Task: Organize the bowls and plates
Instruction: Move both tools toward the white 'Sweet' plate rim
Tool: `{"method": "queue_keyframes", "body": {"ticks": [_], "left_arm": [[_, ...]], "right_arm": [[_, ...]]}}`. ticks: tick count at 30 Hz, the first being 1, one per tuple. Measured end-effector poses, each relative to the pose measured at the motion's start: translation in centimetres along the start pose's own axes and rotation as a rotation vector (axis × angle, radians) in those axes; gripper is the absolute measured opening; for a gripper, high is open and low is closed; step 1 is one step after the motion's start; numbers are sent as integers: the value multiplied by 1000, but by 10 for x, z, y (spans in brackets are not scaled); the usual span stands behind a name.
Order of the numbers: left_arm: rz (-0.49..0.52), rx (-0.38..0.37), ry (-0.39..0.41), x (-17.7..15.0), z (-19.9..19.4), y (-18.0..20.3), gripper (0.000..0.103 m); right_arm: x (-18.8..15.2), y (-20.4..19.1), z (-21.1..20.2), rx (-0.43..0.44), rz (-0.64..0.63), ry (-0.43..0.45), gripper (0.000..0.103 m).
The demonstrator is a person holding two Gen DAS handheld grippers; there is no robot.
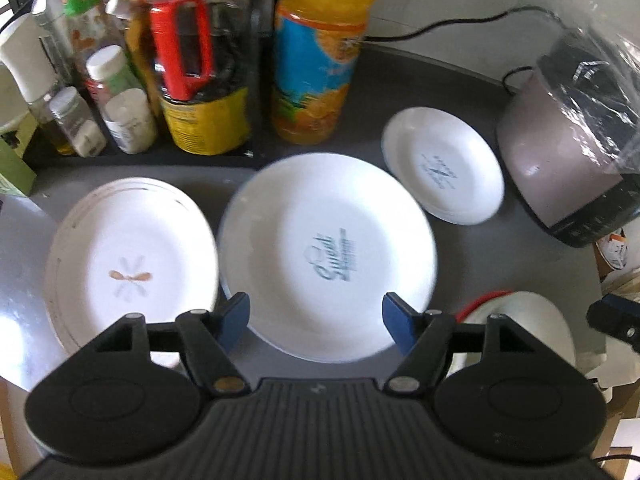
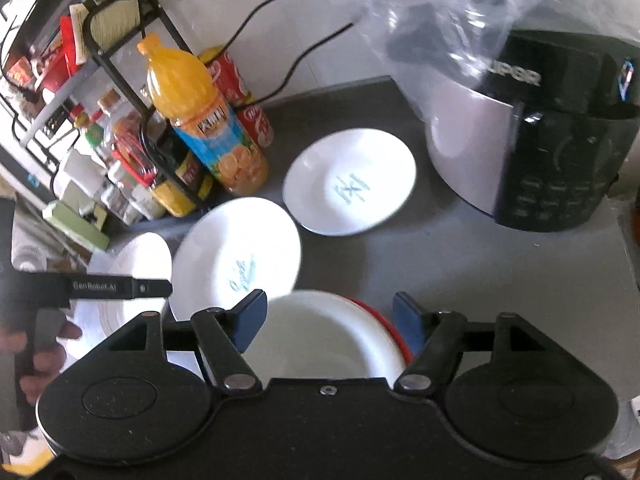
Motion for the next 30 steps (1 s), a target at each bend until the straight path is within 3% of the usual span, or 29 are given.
{"method": "queue_keyframes", "body": {"ticks": [10, 18, 26, 30], "left_arm": [[-13, 23, 9, 24, 13, -52, 72], [19, -50, 34, 49, 26, -64, 71], [58, -98, 2, 64, 57, -65, 54], [112, -87, 0, 69, 76, -63, 51]], "right_arm": [[16, -43, 40, 13, 50, 7, 70], [24, -47, 70, 3, 125, -16, 65], [15, -34, 98, -48, 193, -56, 52], [14, -25, 111, -76, 232, -69, 48]]}}
Point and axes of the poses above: each gripper's, at about its wrist camera, not at the fingertips, and z roughly the way its jaws point, y to its right, x to its top, the point moved 9 cm from there along z, roughly the way its jaws point, and after that the axes turned 5 degrees about x, right-handed, at the moved point
